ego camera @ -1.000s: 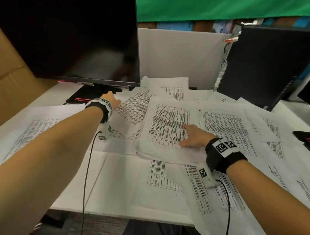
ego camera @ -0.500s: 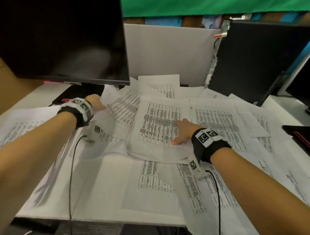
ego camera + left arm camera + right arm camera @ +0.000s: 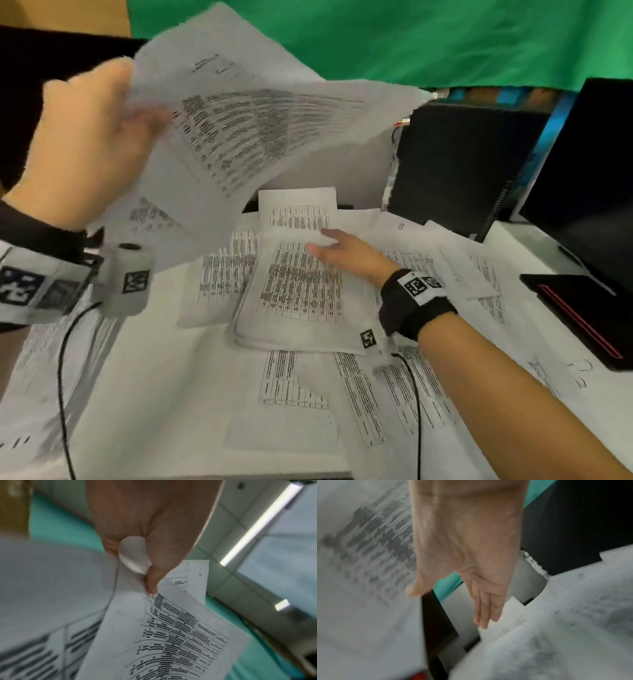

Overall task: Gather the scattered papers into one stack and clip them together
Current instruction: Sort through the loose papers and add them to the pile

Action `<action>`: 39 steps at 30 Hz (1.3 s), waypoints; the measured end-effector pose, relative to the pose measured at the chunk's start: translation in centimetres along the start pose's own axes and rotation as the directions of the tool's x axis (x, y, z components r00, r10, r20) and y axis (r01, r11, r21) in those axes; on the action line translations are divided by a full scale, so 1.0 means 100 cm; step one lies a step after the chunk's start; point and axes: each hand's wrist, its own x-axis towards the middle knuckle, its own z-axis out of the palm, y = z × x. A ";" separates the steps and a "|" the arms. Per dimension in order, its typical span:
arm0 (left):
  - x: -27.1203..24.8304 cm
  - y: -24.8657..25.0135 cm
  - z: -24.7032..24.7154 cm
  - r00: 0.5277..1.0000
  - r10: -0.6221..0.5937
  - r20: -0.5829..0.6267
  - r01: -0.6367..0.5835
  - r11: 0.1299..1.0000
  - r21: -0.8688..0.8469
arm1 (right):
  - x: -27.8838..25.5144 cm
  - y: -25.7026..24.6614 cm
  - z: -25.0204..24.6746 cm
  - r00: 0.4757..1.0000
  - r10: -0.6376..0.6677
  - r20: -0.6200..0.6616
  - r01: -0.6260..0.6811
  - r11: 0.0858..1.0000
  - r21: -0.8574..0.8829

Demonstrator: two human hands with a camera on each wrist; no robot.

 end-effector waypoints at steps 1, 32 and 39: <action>0.002 0.002 0.006 0.999 -0.015 0.043 0.017 0.998 -0.062 | -0.002 -0.011 -0.004 0.999 -0.030 -0.039 0.040 0.957 0.288; -0.047 -0.024 0.176 0.294 -0.091 0.951 0.889 0.392 -0.237 | 0.067 0.029 -0.067 0.939 0.313 -0.145 -0.206 0.847 0.490; -0.049 -0.032 0.167 0.260 -0.031 0.965 0.883 0.412 -0.224 | 0.024 0.009 -0.064 0.930 0.345 -0.124 -0.242 0.833 0.497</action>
